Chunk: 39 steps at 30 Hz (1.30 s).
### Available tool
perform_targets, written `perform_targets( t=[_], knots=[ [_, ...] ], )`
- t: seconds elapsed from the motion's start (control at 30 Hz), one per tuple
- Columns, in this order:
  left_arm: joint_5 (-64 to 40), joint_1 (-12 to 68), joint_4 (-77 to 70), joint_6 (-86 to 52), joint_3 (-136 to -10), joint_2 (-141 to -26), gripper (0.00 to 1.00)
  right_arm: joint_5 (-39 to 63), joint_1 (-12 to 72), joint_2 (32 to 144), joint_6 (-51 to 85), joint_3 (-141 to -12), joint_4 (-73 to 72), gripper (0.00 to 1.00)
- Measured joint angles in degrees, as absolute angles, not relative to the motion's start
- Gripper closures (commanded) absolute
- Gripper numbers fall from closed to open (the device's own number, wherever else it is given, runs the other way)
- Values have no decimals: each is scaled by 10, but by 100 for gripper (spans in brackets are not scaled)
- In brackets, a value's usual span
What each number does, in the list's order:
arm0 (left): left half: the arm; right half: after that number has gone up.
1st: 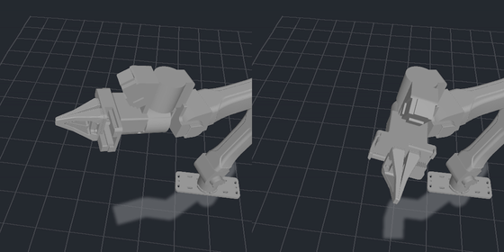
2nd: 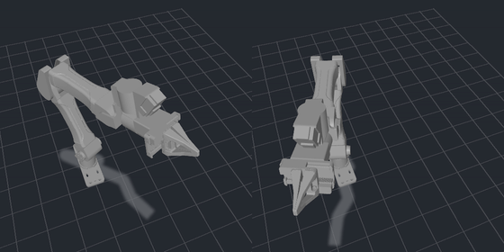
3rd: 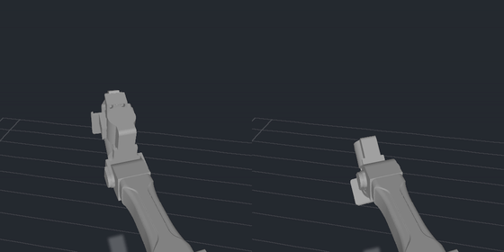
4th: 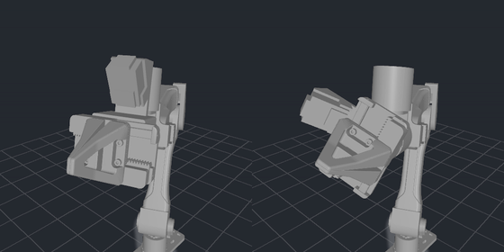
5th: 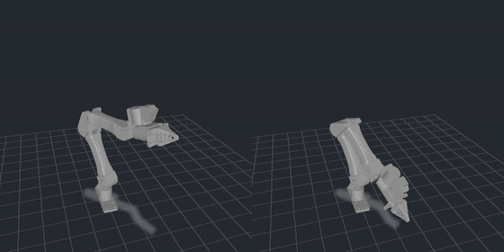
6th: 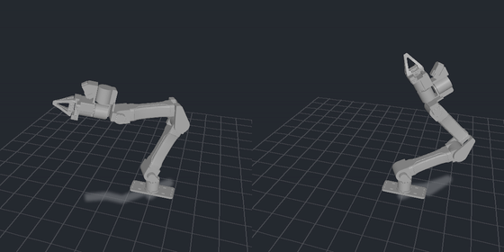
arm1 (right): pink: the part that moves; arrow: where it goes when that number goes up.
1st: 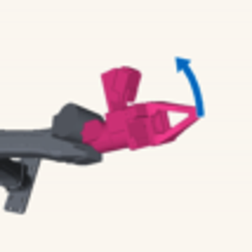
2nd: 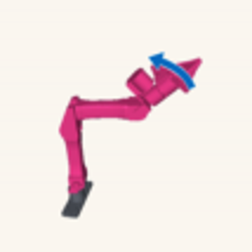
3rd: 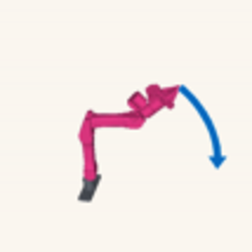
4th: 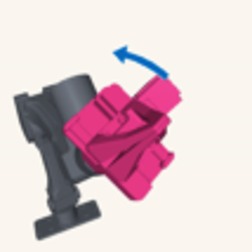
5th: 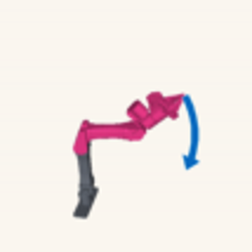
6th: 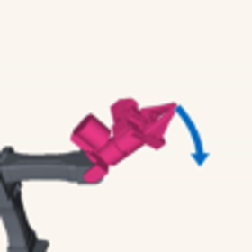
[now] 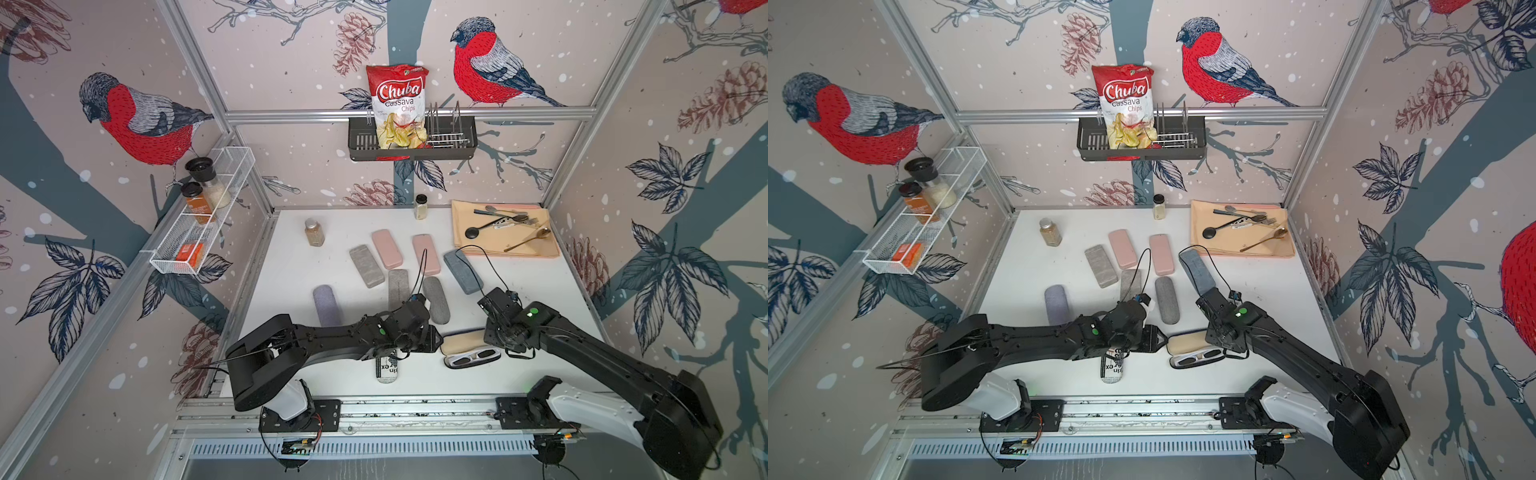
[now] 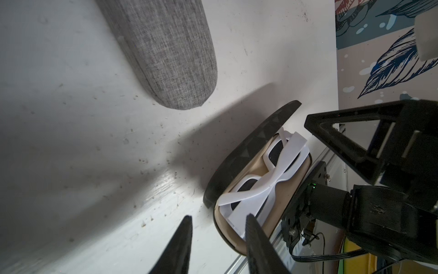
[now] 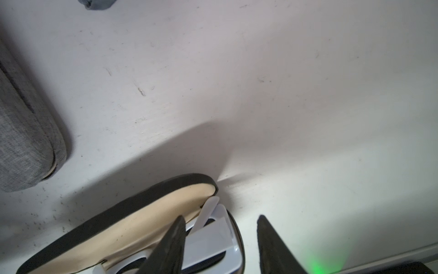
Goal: Close the glasses case
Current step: Move the glasses case to the center of the board.
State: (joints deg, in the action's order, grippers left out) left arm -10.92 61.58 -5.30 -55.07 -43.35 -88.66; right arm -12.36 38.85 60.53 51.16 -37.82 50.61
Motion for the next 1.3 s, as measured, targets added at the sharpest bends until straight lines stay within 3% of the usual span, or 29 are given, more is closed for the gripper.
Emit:
perform_targets(
  t=[0.27,0.67,1.3],
  knots=[
    [-118,620,-53,-550,-453,-914,62,-109,402,561,524,-373,507,61],
    [-113,621,-52,-545,-464,-922,63,-84,536,585,598,-399,546,63],
    [-74,621,-14,-542,-435,-837,63,-65,561,572,646,-334,517,64]
  ],
)
